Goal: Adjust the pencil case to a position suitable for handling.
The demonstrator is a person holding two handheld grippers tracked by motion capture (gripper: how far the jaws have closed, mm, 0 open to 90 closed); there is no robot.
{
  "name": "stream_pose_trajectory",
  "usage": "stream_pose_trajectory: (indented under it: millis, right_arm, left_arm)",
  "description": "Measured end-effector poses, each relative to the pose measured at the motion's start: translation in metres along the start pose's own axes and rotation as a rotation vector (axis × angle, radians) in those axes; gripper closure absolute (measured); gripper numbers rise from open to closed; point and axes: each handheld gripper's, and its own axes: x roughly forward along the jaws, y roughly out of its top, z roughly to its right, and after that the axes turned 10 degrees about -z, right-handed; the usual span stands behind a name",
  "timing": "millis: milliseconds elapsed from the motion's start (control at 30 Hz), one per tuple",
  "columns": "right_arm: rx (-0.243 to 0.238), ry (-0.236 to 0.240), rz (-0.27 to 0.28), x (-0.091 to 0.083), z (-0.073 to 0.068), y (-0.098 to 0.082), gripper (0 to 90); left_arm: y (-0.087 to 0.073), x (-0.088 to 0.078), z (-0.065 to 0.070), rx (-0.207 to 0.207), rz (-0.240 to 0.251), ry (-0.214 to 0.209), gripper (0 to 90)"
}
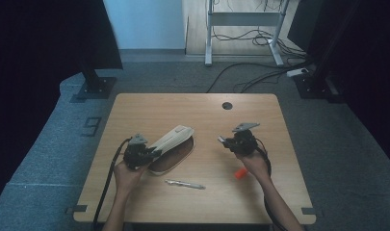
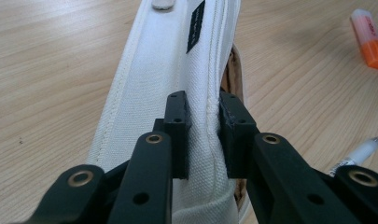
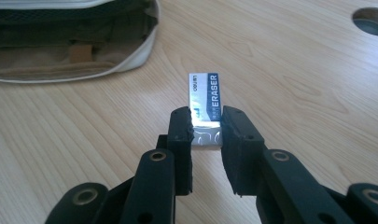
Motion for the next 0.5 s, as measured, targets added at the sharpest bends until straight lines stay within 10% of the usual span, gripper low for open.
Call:
stream_pose_trajectory:
  millis: [500]
  right_arm:
    - [-0.036, 0.041, -0.018, 0.023, -0.019, 0.017, 72.3]
  left_arm:
    - [0.0, -0.003, 0.001, -0.005, 0.014, 0.002, 75.7]
